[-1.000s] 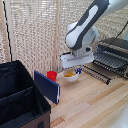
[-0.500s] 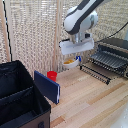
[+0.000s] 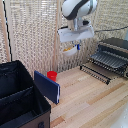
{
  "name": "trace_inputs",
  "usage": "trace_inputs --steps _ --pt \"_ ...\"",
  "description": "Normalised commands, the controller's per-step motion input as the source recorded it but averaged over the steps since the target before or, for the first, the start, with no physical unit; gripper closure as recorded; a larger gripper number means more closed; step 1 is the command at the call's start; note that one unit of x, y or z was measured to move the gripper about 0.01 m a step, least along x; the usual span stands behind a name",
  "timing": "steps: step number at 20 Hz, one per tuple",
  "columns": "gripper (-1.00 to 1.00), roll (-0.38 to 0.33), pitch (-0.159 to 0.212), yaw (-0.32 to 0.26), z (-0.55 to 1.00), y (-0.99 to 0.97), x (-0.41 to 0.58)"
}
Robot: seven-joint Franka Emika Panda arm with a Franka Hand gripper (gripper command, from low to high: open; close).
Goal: Gently stretch your hand towards the oven tray's handle, obtaining a firm grip, and draw it cautiously out of the oven. Transition your grip to the hot dog bowl, gingerly seizing the edge, and elevate it from the surface. Hover the bowl over the tray, delicately lower it, and temper your grip, establishing the bowl's equilibrium.
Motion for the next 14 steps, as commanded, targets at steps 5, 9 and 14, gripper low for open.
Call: trace_inputs --steps 5,9,14 --pt "1.0 -0.012 -0.054 -0.156 0.5 -0.52 0.474" --pt "1.0 0.002 -0.07 -0.14 0.38 -0.69 0.333" --pt "1.0 0.02 -0.054 -0.094 0.14 -0.87 0.093"
